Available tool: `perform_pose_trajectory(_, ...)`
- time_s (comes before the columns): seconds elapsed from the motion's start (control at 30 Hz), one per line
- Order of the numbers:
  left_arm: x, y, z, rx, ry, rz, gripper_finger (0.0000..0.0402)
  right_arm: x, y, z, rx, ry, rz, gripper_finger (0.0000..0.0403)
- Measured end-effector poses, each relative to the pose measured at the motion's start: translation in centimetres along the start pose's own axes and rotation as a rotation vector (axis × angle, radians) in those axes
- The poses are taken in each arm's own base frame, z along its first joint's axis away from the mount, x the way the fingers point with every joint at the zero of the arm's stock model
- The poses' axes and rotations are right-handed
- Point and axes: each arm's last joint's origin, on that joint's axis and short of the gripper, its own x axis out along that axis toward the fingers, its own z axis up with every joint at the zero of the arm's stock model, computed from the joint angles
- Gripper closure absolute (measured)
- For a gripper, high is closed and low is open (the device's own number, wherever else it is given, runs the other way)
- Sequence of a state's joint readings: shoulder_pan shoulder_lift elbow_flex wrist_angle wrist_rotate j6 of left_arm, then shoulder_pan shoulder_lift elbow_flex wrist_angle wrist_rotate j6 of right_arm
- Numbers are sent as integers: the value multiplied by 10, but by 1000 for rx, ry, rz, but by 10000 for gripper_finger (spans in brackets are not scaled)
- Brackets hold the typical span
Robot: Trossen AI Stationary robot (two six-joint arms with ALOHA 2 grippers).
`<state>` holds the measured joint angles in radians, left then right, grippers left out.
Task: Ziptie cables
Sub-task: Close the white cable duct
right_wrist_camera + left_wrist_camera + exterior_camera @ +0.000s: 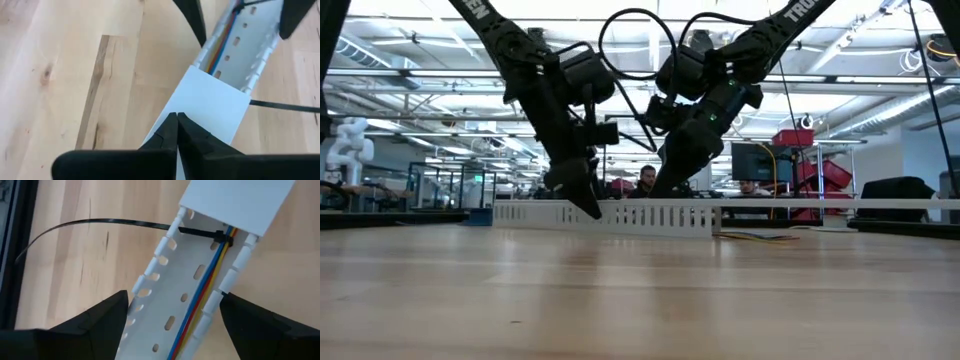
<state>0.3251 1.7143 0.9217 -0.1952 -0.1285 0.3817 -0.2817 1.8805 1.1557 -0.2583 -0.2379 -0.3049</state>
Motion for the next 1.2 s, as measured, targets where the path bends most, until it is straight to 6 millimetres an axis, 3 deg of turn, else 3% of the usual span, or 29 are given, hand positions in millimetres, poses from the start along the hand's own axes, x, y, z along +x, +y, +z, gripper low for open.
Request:
perform_pose_trajectory(0.4,36,-6,-17,-78,5,-60,102,-1,0,-3,-13,27,4,403)
perform_pose_trajectory(0.63,33,-24,-9,-149,0,-71,127,-5,-4,-6,-23,43,17,403)
perform_pose_trajectory(1.0,27,-47,3,-266,-6,-71,130,-36,-2,3,-63,-5,-28,403)
perform_pose_trajectory(1.2,-3,-48,22,-203,-53,-95,130,-38,0,1,-54,20,-16,403)
